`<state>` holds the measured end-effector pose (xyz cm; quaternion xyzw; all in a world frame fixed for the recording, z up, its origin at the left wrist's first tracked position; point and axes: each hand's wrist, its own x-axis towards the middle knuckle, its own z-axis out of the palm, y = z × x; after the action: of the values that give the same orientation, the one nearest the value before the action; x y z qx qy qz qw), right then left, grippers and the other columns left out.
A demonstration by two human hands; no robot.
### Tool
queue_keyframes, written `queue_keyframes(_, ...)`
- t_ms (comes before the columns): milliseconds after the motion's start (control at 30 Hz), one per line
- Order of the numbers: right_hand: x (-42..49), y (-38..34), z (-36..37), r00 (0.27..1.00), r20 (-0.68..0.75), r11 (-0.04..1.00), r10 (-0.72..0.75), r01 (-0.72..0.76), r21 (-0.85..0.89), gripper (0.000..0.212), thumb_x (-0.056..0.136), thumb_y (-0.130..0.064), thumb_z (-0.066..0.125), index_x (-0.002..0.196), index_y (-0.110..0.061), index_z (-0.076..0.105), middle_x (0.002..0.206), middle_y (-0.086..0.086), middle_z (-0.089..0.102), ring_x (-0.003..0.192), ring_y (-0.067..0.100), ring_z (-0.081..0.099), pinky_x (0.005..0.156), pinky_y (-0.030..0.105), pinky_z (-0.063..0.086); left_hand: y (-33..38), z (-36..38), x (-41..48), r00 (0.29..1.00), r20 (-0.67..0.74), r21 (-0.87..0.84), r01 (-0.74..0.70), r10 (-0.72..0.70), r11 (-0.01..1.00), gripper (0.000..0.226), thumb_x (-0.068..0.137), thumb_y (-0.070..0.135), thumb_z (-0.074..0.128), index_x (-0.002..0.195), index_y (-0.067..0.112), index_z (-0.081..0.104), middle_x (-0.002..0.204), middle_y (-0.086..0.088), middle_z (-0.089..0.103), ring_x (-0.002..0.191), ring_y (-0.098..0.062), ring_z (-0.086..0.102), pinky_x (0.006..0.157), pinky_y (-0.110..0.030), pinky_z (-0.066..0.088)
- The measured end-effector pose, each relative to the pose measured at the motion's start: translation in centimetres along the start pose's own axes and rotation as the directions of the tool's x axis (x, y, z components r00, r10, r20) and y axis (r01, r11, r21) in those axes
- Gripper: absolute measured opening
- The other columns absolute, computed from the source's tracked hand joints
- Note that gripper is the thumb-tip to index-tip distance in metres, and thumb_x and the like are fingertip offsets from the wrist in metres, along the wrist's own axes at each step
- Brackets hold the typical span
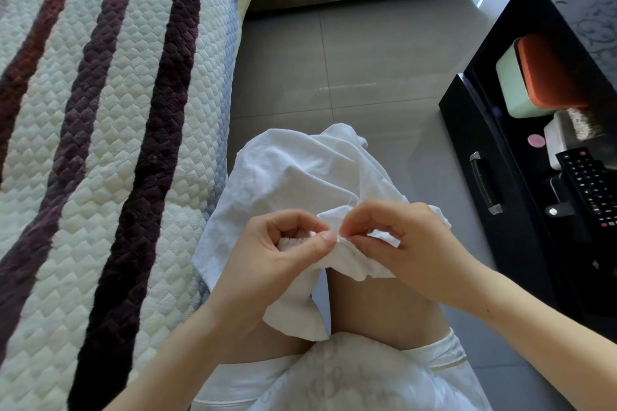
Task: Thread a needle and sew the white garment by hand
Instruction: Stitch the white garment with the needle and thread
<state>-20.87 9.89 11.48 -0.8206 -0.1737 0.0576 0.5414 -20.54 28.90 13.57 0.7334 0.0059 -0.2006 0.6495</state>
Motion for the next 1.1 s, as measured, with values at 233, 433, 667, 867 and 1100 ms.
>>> queue_keyframes(233, -0.8, -0.9, 0.6, 0.996, 0.000, 0.967, 0.088, -0.085, 0.241, 0.011, 0.091, -0.029, 0.052, 0.101, -0.028, 0.055, 0.074, 0.008, 0.066, 0.067, 0.018, 0.061, 0.064, 0.041, 0.052, 0.2, 0.6, 0.4, 0.995, -0.052, -0.140, 0.074, -0.082, 0.987, 0.012, 0.064, 0.031, 0.083, 0.068, 0.023, 0.076, 0.073, -0.008, 0.067, 0.071, -0.016, 0.060, 0.069, -0.027, 0.050)
queue_keyframes(433, -0.6, -0.7, 1.3, 0.984, -0.160, 0.983, 0.075, -0.046, 0.180, 0.012, 0.086, -0.024, 0.065, 0.089, -0.014, 0.071, 0.086, -0.006, 0.073, 0.082, 0.012, 0.070, 0.074, 0.031, 0.056, 0.0, 1.0, 0.3, 0.992, -0.061, -0.172, 0.102, -0.114, 0.980, 0.019, 0.060, 0.034, 0.084, 0.070, 0.019, 0.077, 0.076, -0.009, 0.069, 0.075, -0.016, 0.063, 0.071, -0.023, 0.051)
queue_keyframes(667, -0.4, -0.8, 1.7, 0.896, -0.339, 0.952, -0.289, 0.229, -0.205, 0.008, 0.091, -0.022, 0.056, 0.086, -0.023, 0.062, 0.106, -0.001, 0.057, 0.101, 0.020, 0.054, 0.087, 0.027, 0.042, 0.1, 2.0, 0.4, 0.973, -0.062, -0.370, 0.183, -0.220, 0.911, 0.020, 0.058, 0.025, 0.073, 0.072, 0.010, 0.075, 0.077, -0.010, 0.072, 0.073, -0.014, 0.066, 0.066, -0.019, 0.053)
queue_keyframes(867, -1.1, -0.9, 1.3, 0.922, -0.361, 0.962, -0.137, 0.212, 0.175, 0.008, 0.093, -0.018, 0.052, 0.090, -0.020, 0.059, 0.102, 0.005, 0.065, 0.107, 0.024, 0.061, 0.093, 0.030, 0.046, 0.5, 3.0, 0.5, 0.975, -0.086, -0.393, 0.154, -0.203, 0.906, 0.017, 0.058, 0.025, 0.073, 0.069, 0.013, 0.076, 0.073, -0.006, 0.072, 0.071, -0.012, 0.066, 0.067, -0.020, 0.051)
queue_keyframes(1100, -1.8, -1.7, 1.2, 0.875, -0.472, 0.935, -0.107, 0.250, 0.250, 0.010, 0.096, -0.020, 0.048, 0.092, -0.015, 0.056, 0.088, -0.003, 0.068, 0.098, 0.019, 0.067, 0.098, 0.033, 0.045, 1.1, 4.6, 0.9, 0.970, -0.136, -0.424, 0.127, -0.202, 0.897, 0.004, 0.066, 0.018, 0.074, 0.066, 0.015, 0.076, 0.073, -0.005, 0.072, 0.073, -0.013, 0.065, 0.072, -0.022, 0.053)
